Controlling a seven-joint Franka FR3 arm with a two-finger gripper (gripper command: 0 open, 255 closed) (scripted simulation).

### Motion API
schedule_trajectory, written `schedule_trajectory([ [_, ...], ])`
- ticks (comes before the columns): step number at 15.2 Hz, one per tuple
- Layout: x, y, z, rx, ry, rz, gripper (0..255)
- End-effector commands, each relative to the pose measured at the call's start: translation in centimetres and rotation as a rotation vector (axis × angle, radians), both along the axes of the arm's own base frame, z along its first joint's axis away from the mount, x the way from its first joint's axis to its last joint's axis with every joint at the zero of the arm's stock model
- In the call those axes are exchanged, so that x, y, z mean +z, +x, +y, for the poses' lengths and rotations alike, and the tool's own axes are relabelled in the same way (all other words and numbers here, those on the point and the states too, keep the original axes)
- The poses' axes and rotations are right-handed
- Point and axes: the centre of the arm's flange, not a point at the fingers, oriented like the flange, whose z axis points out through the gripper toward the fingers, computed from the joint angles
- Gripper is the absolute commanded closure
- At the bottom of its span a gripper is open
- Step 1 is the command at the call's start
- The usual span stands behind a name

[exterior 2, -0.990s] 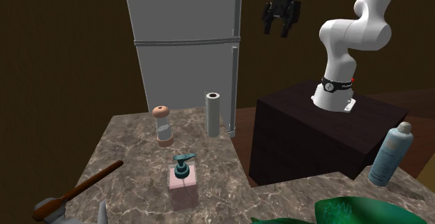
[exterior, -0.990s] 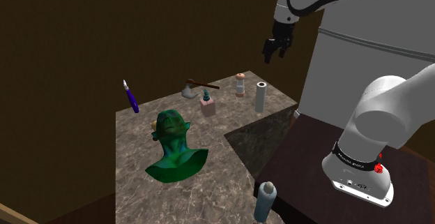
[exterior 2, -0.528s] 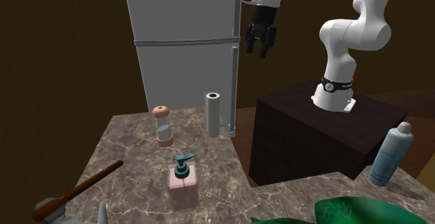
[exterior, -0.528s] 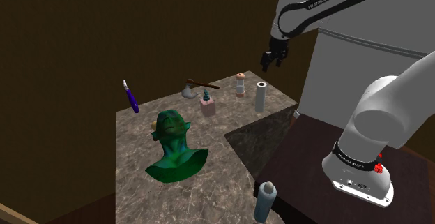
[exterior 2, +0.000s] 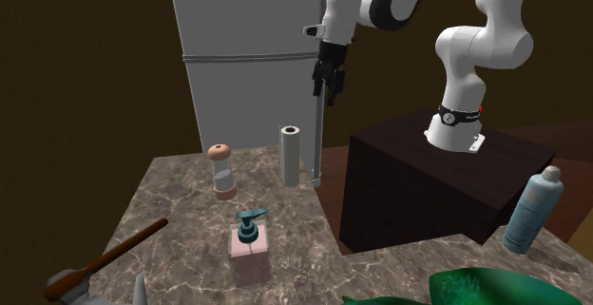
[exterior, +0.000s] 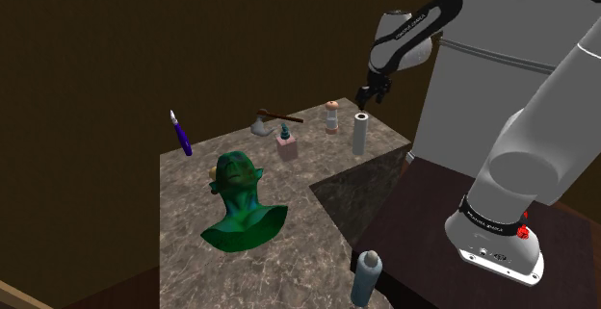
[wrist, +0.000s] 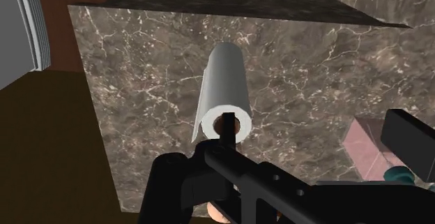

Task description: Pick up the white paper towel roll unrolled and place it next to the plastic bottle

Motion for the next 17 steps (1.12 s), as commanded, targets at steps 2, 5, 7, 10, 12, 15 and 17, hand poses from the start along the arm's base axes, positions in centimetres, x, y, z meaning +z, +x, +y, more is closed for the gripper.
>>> schedule_trajectory([
  [2, -3.0, 1.2, -1.9, -0.015, -0.007, -0.007, 0],
  [5, -5.9, 2.5, -4.1, -0.03, -0.013, -0.012, 0],
  [7, -7.9, 3.3, -5.5, -0.04, -0.017, -0.016, 0],
  [10, -9.7, 3.9, -6.2, -0.044, -0.018, -0.018, 0],
  [12, -10.8, 4.1, -6.2, -0.044, -0.018, -0.018, 0],
  [15, -12.3, 4.4, -6.4, -0.044, -0.018, -0.018, 0],
  [17, -12.6, 4.4, -6.4, -0.045, -0.018, -0.018, 0],
])
